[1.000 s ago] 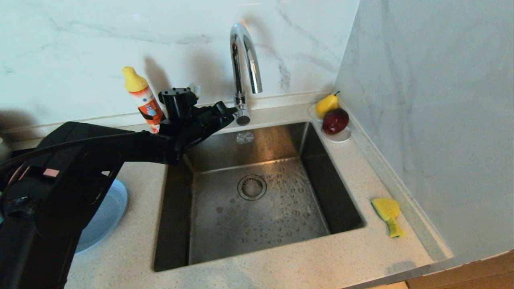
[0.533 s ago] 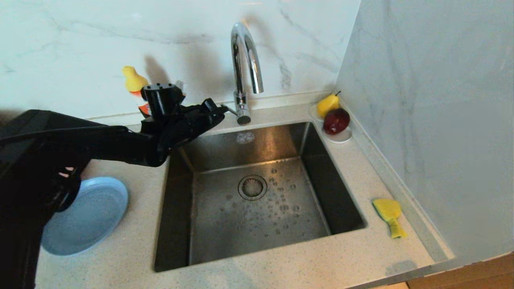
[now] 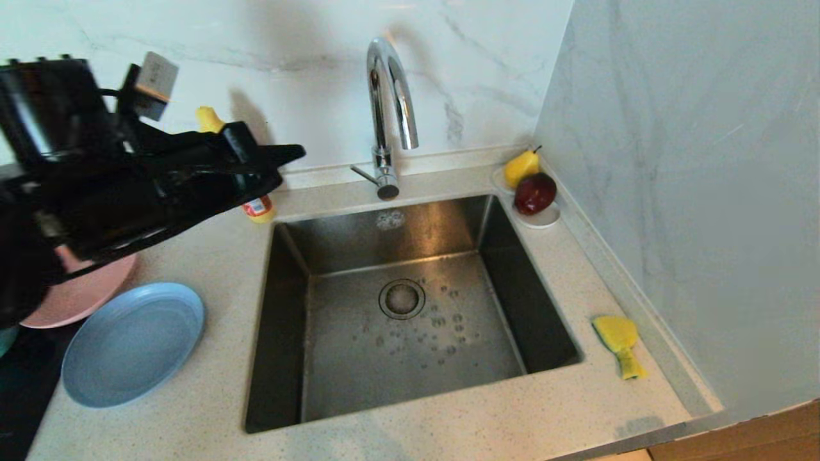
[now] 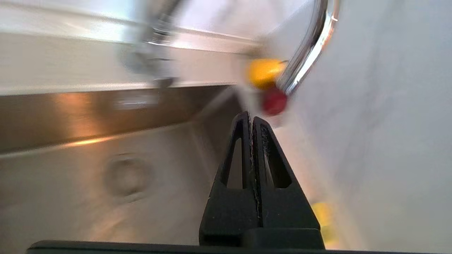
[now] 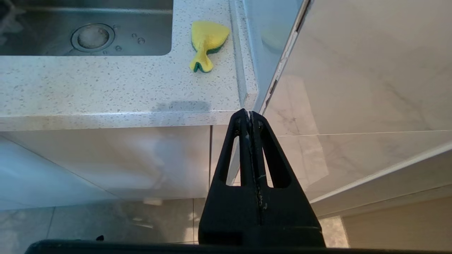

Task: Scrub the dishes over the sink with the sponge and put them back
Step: Place the plate on the plate

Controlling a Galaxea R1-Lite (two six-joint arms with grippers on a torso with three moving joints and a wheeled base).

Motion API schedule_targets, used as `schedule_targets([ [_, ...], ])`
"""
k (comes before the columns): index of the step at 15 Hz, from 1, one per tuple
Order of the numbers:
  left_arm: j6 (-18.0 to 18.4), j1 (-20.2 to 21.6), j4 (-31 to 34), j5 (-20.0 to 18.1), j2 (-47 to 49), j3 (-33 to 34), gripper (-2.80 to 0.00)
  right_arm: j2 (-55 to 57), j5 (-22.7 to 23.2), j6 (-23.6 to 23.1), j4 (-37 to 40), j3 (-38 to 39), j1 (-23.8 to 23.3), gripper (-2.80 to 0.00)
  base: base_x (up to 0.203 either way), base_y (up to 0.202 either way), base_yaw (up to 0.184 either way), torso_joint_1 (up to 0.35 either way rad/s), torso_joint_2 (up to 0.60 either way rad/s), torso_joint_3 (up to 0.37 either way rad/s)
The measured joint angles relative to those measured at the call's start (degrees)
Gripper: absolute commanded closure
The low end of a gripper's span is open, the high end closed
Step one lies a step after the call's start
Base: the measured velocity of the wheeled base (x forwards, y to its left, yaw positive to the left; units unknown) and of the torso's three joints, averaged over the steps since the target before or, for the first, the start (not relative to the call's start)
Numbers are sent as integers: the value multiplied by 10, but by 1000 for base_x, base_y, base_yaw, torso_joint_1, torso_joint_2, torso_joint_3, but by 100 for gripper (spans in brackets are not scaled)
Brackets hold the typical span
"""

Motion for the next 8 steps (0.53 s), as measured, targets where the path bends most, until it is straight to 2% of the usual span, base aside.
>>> schedule_targets([
  [2, 81, 0, 61, 83, -106, 59, 0, 0, 0, 0, 0, 0, 0, 0, 0, 0, 0, 0, 0, 0],
  [5, 197, 0, 131, 255, -263, 131, 0, 0, 0, 0, 0, 0, 0, 0, 0, 0, 0, 0, 0, 0],
  [8, 303, 13, 212, 404, -404, 167, 0, 0, 0, 0, 0, 0, 0, 0, 0, 0, 0, 0, 0, 0],
])
